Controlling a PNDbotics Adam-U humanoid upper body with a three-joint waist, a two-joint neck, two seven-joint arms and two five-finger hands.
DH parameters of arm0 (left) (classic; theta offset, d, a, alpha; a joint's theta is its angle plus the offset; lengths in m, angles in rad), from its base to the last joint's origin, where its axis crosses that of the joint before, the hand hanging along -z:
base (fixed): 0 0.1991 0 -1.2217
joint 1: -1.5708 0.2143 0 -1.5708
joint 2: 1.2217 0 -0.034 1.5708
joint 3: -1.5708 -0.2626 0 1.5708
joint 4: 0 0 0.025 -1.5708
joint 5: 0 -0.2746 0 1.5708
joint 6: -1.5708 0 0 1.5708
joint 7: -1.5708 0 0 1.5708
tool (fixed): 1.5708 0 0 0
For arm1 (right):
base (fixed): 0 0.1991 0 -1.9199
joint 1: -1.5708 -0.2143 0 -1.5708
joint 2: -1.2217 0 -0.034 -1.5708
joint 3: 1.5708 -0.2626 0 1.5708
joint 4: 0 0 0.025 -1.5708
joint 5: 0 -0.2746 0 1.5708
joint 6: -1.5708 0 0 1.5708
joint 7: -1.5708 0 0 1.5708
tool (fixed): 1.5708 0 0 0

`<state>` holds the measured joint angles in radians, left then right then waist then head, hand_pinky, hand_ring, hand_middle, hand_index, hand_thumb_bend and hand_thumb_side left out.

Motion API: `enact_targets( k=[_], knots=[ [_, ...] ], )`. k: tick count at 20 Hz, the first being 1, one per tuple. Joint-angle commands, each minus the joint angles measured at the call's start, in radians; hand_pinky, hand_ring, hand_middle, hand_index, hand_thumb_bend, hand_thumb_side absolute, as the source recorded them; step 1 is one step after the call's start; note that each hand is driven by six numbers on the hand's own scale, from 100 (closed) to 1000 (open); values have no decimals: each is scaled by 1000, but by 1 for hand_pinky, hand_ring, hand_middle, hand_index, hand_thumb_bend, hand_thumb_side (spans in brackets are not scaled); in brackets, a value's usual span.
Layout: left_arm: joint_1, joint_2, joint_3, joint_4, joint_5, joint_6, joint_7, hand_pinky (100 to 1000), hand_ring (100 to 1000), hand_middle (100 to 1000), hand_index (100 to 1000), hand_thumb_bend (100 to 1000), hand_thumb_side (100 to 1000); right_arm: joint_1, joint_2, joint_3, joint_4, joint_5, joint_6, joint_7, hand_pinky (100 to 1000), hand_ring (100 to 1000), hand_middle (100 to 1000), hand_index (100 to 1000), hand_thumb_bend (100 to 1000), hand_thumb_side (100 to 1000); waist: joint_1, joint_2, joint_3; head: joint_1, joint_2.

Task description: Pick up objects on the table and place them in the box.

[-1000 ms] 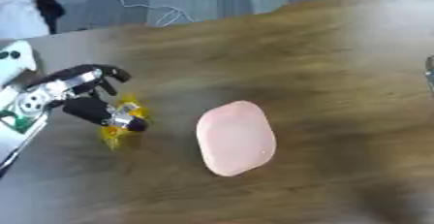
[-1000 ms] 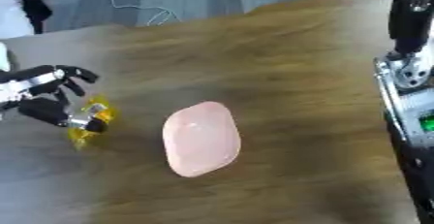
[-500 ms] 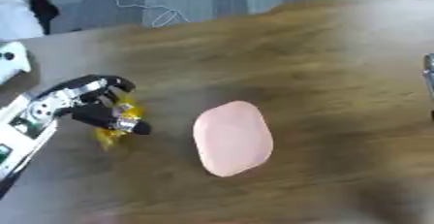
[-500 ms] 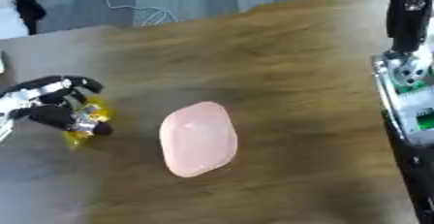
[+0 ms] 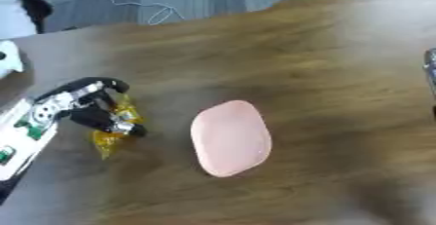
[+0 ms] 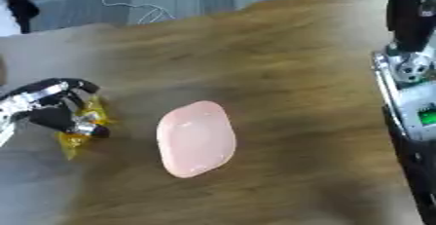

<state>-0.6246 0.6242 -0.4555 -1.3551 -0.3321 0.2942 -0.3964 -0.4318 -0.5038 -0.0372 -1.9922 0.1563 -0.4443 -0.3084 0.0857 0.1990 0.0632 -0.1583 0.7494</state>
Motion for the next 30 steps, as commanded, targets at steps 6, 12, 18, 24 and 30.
enact_targets(
  k=[6,12,18,24,30],
  knots=[
    [16,58,12,46,-58,-61,-83,619,789,864,908,1000,447,-22,-29,0,-8,-20,-23,10,634,765,803,818,100,980,-13,-2,-1,-3,-14],
    [18,64,2,54,-220,-139,-254,645,805,869,914,1000,378,-26,-29,0,-8,-28,-28,15,632,763,803,819,100,980,-16,0,-6,-3,-18],
    [7,36,22,52,-357,-198,-311,616,782,853,904,989,416,-29,-28,0,-8,-35,-28,24,631,761,802,818,100,945,-15,0,-4,-5,-19],
    [14,-53,46,22,-474,-177,-205,555,741,822,880,953,457,-29,-21,-5,-8,-38,-31,24,630,760,802,818,100,941,-14,-1,-1,-10,-23],
    [43,-178,84,11,-522,-149,-126,534,727,814,875,930,483,-28,-14,-10,-8,-36,-30,21,629,759,801,817,100,939,-10,-1,5,-16,-25]
  ],
)
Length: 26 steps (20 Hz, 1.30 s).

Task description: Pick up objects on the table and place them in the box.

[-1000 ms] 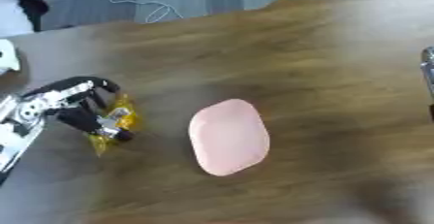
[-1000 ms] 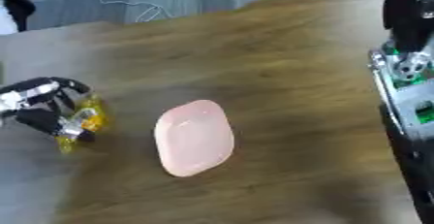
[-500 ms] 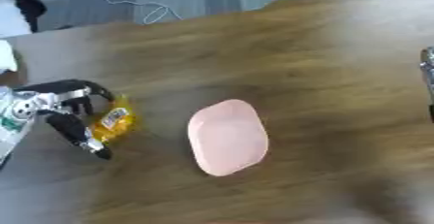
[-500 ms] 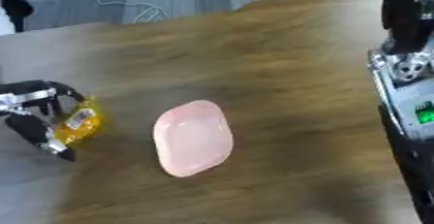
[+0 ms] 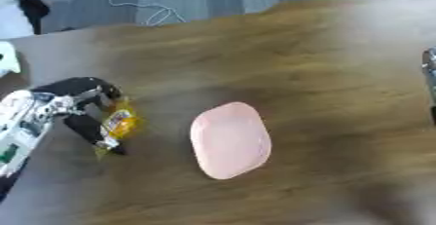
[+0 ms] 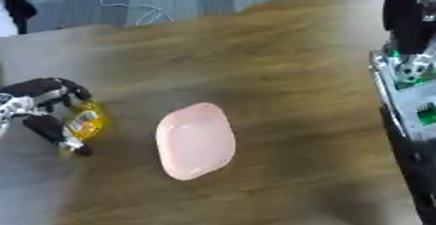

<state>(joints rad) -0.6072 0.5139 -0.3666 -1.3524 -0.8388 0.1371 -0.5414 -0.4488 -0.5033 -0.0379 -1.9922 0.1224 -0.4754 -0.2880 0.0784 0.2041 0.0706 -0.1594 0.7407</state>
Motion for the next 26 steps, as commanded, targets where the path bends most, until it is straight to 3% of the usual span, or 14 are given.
enact_targets(
  k=[1,4,6,7,8,9,10,11,12,13,16,18,23,26],
  knots=[
    [31,-89,2,8,-23,13,30,532,725,812,873,919,490,-11,-13,-10,-8,-2,2,0,629,759,801,817,100,939,-2,-5,-2,-16,-16],
    [45,-127,12,11,-38,18,55,521,713,803,861,902,475,-11,-12,-11,-8,0,3,-1,629,759,801,817,100,950,-2,-4,-2,-21,-15],
    [52,-132,11,12,-48,15,70,511,700,790,849,784,450,-11,-13,-12,-8,0,3,-2,628,759,800,817,100,938,-2,-4,-4,-22,-15],
    [53,-128,9,13,-55,12,78,497,688,779,837,699,412,-11,-12,-13,-8,0,3,-2,628,758,800,817,100,938,-2,-4,-4,-22,-15],
    [55,-126,7,13,-61,9,85,465,663,749,803,465,287,-10,-12,-13,-8,0,3,-3,627,757,800,816,100,940,-2,-4,-4,-22,-15],
    [54,-118,5,13,-75,7,97,414,622,690,752,304,154,-10,-12,-13,-8,0,3,-4,626,757,799,816,100,939,-1,-5,-4,-22,-15],
    [55,-112,2,13,-91,5,107,400,613,673,740,275,128,-10,-11,-14,-8,-1,3,-4,626,757,799,816,100,939,-1,-5,-4,-22,-15],
    [56,-105,-1,16,-111,2,115,251,502,520,581,100,100,-10,-11,-14,-8,-2,3,-4,625,756,799,816,100,940,-1,-5,-4,-22,-15],
    [56,-100,-4,20,-132,-4,121,230,488,502,559,100,100,-10,-11,-14,-8,-2,4,-5,625,756,799,816,100,940,-1,-5,-4,-22,-15],
    [57,-95,-7,24,-152,-13,121,100,371,370,427,100,100,-10,-10,-14,-8,-3,4,-5,623,755,798,816,100,940,-1,-4,-4,-21,-15],
    [59,-87,-9,30,-206,-48,109,100,279,267,331,100,100,-10,-10,-15,-8,-5,11,-8,619,752,796,815,100,940,-4,-3,-4,-21,-14],
    [59,-84,-7,31,-224,-64,98,100,276,264,329,100,100,-10,-9,-16,-8,-7,13,-10,619,752,796,815,100,940,-6,-3,-4,-20,-14],
    [62,-55,-2,28,-272,-94,44,112,385,385,442,229,100,-11,-10,-16,-8,-8,13,-11,616,750,795,814,100,941,-8,0,-4,-21,-14],
    [81,-45,17,8,-289,-101,10,167,433,451,497,206,100,-9,-9,-19,-8,-8,12,-12,616,750,795,814,100,941,-12,4,-3,-24,-16]
  ],
)
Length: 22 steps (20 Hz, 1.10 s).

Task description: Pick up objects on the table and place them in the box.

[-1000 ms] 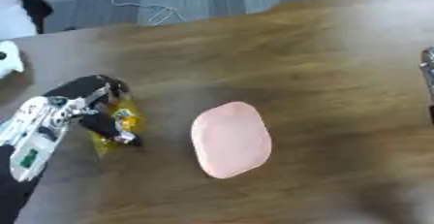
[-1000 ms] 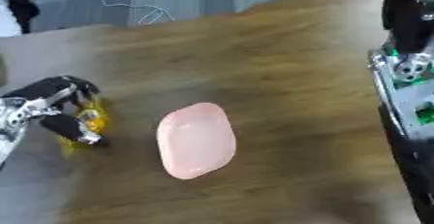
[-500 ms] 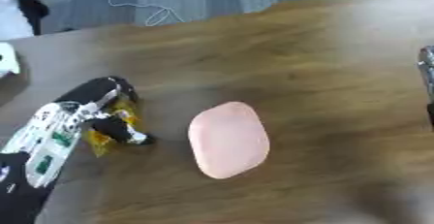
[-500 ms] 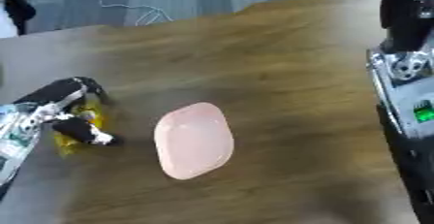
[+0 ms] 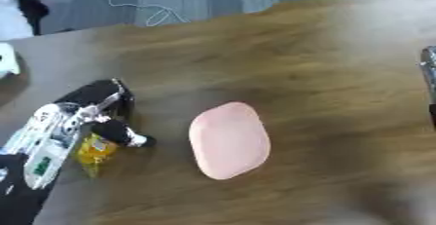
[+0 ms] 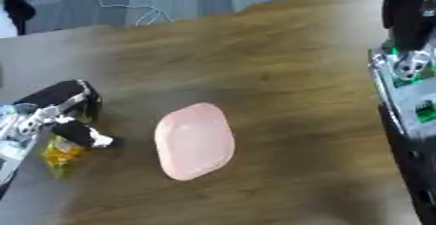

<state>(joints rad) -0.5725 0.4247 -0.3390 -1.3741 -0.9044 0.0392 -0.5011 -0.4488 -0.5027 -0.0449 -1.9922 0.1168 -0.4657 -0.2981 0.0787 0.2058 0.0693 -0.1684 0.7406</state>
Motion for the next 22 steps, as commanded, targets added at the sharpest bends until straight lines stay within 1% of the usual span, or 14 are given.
enact_targets(
  k=[1,2,3,4,5,6,7,8,9,11,13,16,19,22],
  knots=[
    [55,45,-4,19,-225,-5,-40,284,510,533,623,261,198,-9,-9,-12,-8,-3,2,-3,616,750,794,814,100,941,-14,3,-2,-16,-16],
    [63,45,2,8,-224,-8,-51,241,480,499,571,229,159,-9,-9,-13,-8,-3,1,-4,616,750,794,814,100,941,-16,4,-1,-16,-17],
    [69,46,7,-3,-221,-11,-62,446,626,660,764,482,485,-9,-9,-14,-8,-3,1,-4,616,750,794,814,100,942,-18,4,0,-16,-17],
    [75,49,12,-18,-221,-18,-73,427,610,641,747,451,448,-10,-10,-14,-8,-3,0,-4,616,750,794,814,100,942,-19,4,1,-16,-18],
    [79,54,16,-35,-227,-24,-86,574,739,764,855,659,641,-10,-10,-14,-8,-2,-1,-4,616,750,794,813,100,941,-20,4,2,-16,-18],
    [82,61,23,-59,-250,-28,-99,566,731,757,847,647,633,-9,-10,-14,-8,-2,-1,-4,616,750,794,813,100,941,-21,4,2,-15,-19],
    [85,66,30,-84,-281,-30,-110,616,773,800,897,747,668,-9,-10,-15,-8,-2,-1,-4,613,750,794,813,100,939,-22,4,4,-16,-19],
    [91,69,44,-119,-317,-26,-117,615,772,799,895,740,668,-8,-10,-15,-8,-1,-1,-4,614,750,794,813,100,939,-22,4,5,-16,-19],
    [98,70,55,-150,-358,-20,-124,619,776,804,904,785,678,-8,-10,-16,-8,0,-1,-4,613,750,794,813,100,937,-23,3,6,-17,-19],
    [117,62,81,-213,-418,-2,-135,620,776,804,903,795,681,-7,-10,-16,-8,1,-1,-4,613,750,794,813,100,937,-24,4,8,-18,-20],
    [138,47,114,-273,-470,28,-136,612,769,798,897,819,684,-5,-10,-18,-8,3,0,-3,613,750,793,812,100,935,-25,4,12,-21,-20],
    [180,-1,184,-377,-549,98,-110,595,754,787,885,845,672,0,-10,-21,-8,6,2,-3,613,749,793,811,100,929,-24,2,23,-26,-21],
    [230,-54,236,-443,-576,152,-106,584,748,783,879,849,662,4,-10,-23,-8,8,3,-4,612,749,791,810,100,925,-22,2,30,-30,-23],
    [285,-94,265,-472,-557,181,-131,592,753,786,877,845,662,7,-11,-26,-8,9,4,-6,611,748,791,809,100,922,-24,5,38,-38,-26]
  ],
)
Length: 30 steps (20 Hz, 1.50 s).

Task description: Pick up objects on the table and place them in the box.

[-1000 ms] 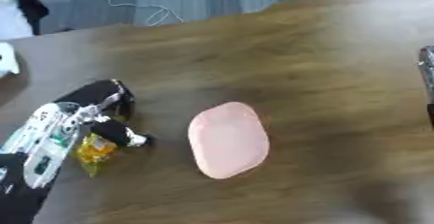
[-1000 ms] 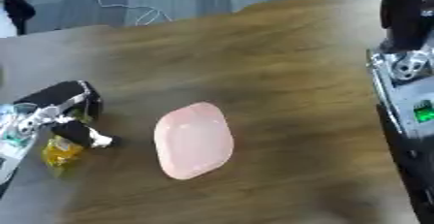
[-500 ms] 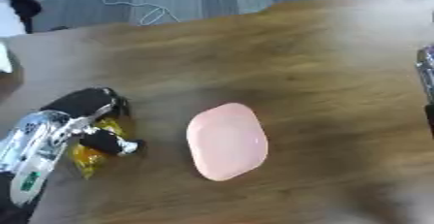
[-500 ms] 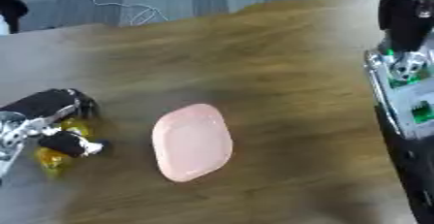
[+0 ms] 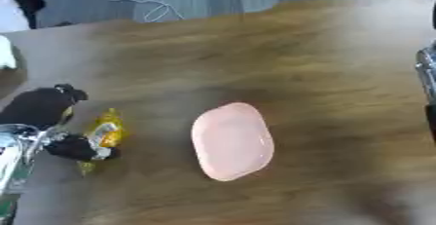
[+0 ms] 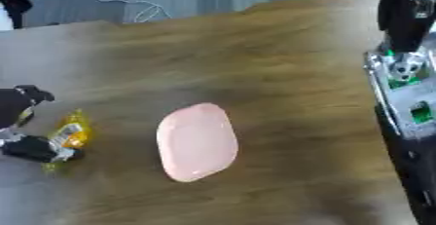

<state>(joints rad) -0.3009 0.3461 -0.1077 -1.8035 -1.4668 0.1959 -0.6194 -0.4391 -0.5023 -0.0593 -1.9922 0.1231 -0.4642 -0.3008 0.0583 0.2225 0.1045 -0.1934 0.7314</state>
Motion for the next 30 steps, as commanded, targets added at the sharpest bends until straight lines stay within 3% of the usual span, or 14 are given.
enact_targets(
  k=[1,7,23,30],
  knots=[
    [24,-21,37,-48,14,29,-22,592,751,785,877,845,662,-3,-12,-13,-8,3,3,-4,611,748,791,809,100,921,-3,-11,5,-14,-17],
    [54,-48,52,-56,47,42,-53,578,737,777,871,840,665,-1,-11,-14,-8,5,5,-3,610,747,789,807,100,920,-4,-10,9,-17,-21],
    [25,-107,43,8,58,25,-40,547,718,761,862,826,666,-7,-9,-15,-8,10,6,-2,609,745,786,804,100,917,-6,-4,-4,-17,-22],
    [10,-92,50,48,42,23,-58,567,724,762,860,826,661,-8,-13,-16,-8,13,4,-4,608,745,786,804,100,916,-4,-1,-13,-14,-23]
  ],
)
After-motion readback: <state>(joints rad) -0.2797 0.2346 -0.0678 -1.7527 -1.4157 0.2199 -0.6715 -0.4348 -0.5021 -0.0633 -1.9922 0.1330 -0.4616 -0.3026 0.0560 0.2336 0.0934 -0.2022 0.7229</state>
